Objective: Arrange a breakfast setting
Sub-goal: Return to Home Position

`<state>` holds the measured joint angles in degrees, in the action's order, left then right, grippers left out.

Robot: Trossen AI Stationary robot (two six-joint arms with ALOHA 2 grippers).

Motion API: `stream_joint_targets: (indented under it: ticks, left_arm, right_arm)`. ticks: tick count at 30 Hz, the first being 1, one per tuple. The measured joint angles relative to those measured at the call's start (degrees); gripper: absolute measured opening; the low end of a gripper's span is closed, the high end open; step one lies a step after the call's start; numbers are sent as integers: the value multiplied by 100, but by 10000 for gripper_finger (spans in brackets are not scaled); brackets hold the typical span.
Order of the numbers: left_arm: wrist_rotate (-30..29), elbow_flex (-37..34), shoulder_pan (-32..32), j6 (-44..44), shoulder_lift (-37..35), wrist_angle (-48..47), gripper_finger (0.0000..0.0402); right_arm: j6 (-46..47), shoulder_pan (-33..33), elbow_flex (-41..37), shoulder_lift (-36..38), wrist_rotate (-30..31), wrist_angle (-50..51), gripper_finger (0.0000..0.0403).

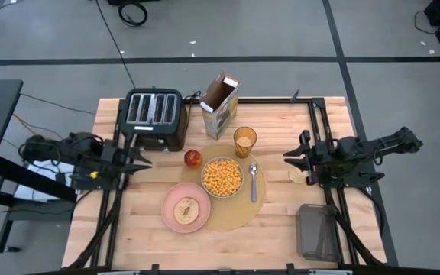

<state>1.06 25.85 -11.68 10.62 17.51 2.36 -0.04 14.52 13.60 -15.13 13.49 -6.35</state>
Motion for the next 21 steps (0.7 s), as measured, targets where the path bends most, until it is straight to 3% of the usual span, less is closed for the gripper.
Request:
stream_joint_targets:
  ticks: [13,21]
  left_arm:
    - [30,-15,0,-206,-1486,-1237,48]
    - [78,-1279,0,-498,-1748,31,48]
  right_arm:
    - [6,0,-1242,927,347,-622,83]
    - [-240,-7,-1326,958,659,-547,83]
